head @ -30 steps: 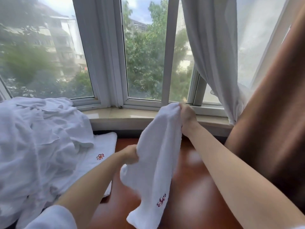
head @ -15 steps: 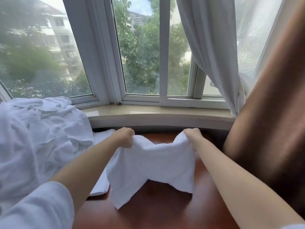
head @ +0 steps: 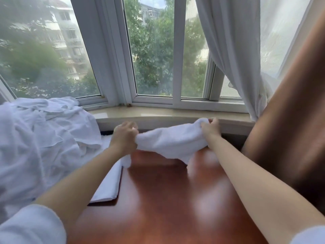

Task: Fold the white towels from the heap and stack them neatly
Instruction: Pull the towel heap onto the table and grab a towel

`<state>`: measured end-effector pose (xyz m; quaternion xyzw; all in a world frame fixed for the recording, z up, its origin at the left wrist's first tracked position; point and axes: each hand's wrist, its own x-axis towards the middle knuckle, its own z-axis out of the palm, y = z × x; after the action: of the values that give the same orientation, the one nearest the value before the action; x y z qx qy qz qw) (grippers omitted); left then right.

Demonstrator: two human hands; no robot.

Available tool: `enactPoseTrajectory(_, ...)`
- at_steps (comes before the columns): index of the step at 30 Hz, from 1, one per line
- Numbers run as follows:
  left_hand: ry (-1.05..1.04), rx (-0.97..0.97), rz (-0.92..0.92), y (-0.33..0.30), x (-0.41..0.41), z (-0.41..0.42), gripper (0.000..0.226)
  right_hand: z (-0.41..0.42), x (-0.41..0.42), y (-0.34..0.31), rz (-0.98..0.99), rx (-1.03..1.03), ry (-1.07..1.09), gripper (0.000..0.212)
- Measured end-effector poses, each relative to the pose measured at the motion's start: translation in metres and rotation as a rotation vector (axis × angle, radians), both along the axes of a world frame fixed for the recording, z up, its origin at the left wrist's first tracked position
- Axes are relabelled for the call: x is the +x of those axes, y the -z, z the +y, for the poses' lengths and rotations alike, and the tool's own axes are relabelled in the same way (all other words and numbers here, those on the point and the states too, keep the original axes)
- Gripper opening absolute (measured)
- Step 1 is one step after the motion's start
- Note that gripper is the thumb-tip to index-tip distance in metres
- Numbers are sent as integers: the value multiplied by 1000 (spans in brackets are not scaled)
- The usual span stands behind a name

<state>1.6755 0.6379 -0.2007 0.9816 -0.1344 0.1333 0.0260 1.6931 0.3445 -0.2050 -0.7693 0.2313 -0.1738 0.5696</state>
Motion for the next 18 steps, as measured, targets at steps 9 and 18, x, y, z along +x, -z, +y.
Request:
enactPoseTrajectory(9, -78, 376, 1107, 81, -96, -43, 62, -29, -82, 72, 1037, -615, -773, 44)
enactPoseTrajectory(18, -219, 121, 1500, -32, -77, -66, 24, -40, -80, 3, 1089, -430, -782, 39)
